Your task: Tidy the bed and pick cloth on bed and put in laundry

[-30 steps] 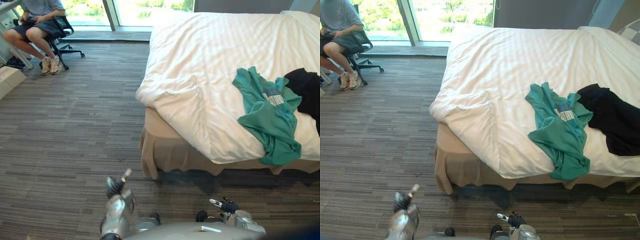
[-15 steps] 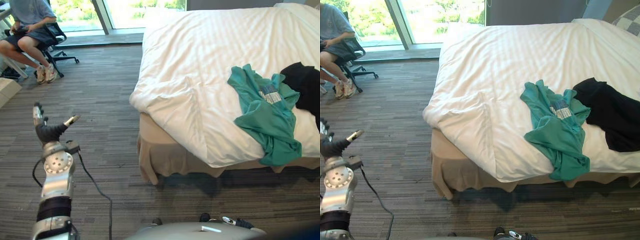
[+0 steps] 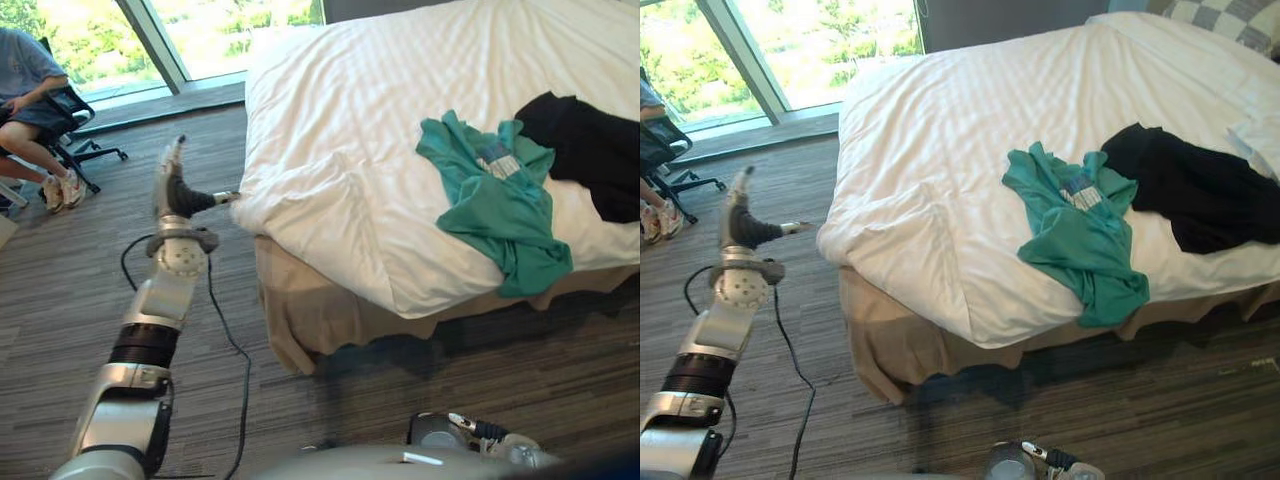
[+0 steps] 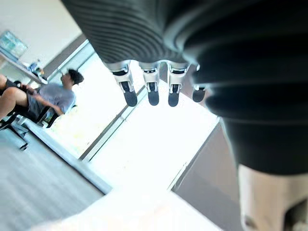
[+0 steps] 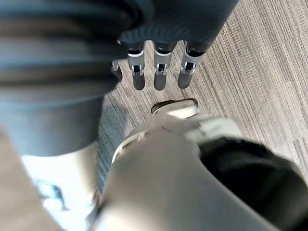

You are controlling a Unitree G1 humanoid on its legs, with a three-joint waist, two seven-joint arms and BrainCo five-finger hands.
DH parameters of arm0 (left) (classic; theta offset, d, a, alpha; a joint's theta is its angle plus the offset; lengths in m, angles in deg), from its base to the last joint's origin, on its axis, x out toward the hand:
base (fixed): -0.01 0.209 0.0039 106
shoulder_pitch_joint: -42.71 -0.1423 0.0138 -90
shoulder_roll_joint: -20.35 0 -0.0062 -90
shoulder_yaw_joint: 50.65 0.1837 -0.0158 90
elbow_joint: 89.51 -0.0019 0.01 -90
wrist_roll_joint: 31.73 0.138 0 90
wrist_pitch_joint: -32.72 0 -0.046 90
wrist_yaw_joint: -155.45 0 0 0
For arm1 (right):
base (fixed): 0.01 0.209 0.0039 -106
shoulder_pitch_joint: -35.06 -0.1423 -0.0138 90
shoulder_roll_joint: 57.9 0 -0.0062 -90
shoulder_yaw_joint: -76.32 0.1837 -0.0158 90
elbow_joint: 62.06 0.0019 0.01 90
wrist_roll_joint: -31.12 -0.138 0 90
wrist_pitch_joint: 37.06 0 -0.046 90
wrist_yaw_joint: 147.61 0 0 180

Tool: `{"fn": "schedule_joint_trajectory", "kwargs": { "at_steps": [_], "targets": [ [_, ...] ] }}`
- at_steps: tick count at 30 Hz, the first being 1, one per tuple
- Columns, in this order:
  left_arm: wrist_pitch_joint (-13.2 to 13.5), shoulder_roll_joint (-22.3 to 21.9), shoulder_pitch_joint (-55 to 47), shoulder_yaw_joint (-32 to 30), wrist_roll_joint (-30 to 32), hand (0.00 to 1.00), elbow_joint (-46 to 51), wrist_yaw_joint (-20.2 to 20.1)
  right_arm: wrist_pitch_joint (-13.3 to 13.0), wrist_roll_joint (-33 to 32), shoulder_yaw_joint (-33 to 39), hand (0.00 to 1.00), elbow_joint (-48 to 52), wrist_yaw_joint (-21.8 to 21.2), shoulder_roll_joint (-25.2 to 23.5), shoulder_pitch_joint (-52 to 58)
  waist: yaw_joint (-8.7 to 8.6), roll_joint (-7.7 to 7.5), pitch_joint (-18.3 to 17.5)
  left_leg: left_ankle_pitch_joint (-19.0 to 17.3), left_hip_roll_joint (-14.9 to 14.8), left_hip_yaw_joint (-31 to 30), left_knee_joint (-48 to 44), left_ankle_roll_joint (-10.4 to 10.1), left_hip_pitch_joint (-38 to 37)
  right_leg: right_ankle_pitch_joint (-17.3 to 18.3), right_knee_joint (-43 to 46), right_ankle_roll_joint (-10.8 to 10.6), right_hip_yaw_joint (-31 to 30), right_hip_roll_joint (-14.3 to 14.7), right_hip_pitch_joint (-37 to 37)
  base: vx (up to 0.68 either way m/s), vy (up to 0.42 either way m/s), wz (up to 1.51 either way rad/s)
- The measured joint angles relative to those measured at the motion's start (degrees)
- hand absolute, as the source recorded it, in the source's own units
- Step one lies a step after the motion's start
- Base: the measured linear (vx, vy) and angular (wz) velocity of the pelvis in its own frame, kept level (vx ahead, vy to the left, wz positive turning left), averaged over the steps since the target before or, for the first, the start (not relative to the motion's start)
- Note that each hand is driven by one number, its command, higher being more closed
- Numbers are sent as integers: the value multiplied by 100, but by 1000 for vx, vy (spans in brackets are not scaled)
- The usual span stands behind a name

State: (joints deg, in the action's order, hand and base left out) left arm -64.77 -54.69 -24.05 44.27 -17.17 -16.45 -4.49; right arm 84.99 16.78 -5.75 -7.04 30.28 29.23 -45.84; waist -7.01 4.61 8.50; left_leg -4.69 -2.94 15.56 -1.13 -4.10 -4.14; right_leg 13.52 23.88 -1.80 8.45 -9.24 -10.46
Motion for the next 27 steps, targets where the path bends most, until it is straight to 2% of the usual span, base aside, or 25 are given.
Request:
{"fn": "schedule_joint_trajectory", "kwargs": {
  "at_steps": [3,4,5,7,10,13,16,17,19,20,21,22,23,25,26,27],
  "targets": [
    [-356,-147,241,235,91,0,-12,-4,198,-3,160,0,332,-6,225,-69,-39,34,88,28,80,154,25,-13,97,82,314,-2,-179,-96,-326,-61,-28,-21],
    [-592,-146,464,381,203,0,-24,-4,336,-5,297,0,531,-9,329,-194,-42,71,163,54,132,260,48,-11,122,120,475,3,-282,-134,-491,-18,-9,-25],
    [-659,-146,543,427,244,0,-28,-4,378,-5,343,0,605,-10,366,-246,-56,76,178,63,153,316,67,-16,123,124,526,19,-310,-153,-552,3,-4,-25],
    [-987,-148,906,641,308,0,-33,-4,560,-3,537,0,1013,-55,403,-412,-140,65,204,76,201,547,71,-32,145,172,717,34,-399,-226,-723,39,6,-19],
    [-1368,-237,1473,855,297,0,-54,31,761,-5,671,0,1558,-175,436,-666,-167,62,322,72,206,1033,-168,-39,382,172,831,33,-489,-299,-943,38,19,-6],
    [-1624,-337,1902,860,290,0,-62,134,740,-66,716,0,1793,-206,384,-858,-146,-23,532,14,144,1331,-491,-69,714,120,881,19,-611,-299,-1248,-13,-9,-3],
    [-2071,-314,2175,825,157,0,-65,513,123,-340,704,0,2015,-200,214,-837,-166,0,892,-285,-182,1625,-1210,-6,1451,-9,874,51,-641,-172,-1730,-27,-45,-5],
    [-2206,-311,2227,798,83,0,-67,563,-138,-349,703,0,2062,-157,126,-763,-165,-21,1105,-357,-287,1696,-1442,-6,1568,-33,897,55,-680,-131,-1783,-6,-20,-13],
    [-2387,-311,2291,730,-5,0,-67,598,-571,-386,643,0,2108,-72,49,-568,-183,-55,1310,-473,-415,1762,-1816,-1,1804,-39,1000,53,-773,-85,-1952,-11,-7,-12],
    [-2439,-311,2321,684,-22,0,-67,632,-700,-443,606,0,2114,-33,39,-510,-205,-79,1374,-492,-452,1795,-1944,1,1887,-39,1045,52,-793,-86,-2016,-24,-5,-7],
    [-2522,-311,2392,603,-49,0,-69,670,-923,-495,541,0,2132,16,23,-393,-244,-105,1445,-539,-545,1856,-2228,28,2121,-39,1131,53,-821,-79,-2186,-34,-12,6],
    [-2624,-310,2597,558,-45,0,-109,690,-1257,-590,449,0,2144,19,8,-276,-283,-140,1559,-593,-692,1861,-2621,65,2430,-40,1234,54,-828,-60,-2377,-46,-15,8],
    [-2646,-310,2710,560,-35,0,-158,698,-1394,-634,427,0,2145,17,-12,-245,-283,-142,1609,-633,-775,1853,-2771,74,2558,-41,1273,54,-828,-26,-2447,-48,-17,4],
    [-2739,-261,3077,554,89,0,-293,752,-1848,-887,255,0,2138,8,-129,-238,-282,-206,1768,-837,-1093,1827,-3271,121,2975,-53,1394,73,-836,158,-2725,-71,-19,-8],
    [-2744,-242,3170,554,143,0,-295,755,-1966,-968,189,0,2141,-2,-163,-238,-282,-235,1812,-883,-1153,1814,-3365,143,3089,-58,1438,82,-836,196,-2824,-106,-20,-6],
    [-2807,-225,3332,557,341,0,-291,767,-2196,-1118,41,0,2110,-35,-208,-233,-293,-258,1833,-1005,-1261,1765,-3512,177,3368,-71,1499,95,-837,282,-3072,-108,-7,-2]
  ]
}}
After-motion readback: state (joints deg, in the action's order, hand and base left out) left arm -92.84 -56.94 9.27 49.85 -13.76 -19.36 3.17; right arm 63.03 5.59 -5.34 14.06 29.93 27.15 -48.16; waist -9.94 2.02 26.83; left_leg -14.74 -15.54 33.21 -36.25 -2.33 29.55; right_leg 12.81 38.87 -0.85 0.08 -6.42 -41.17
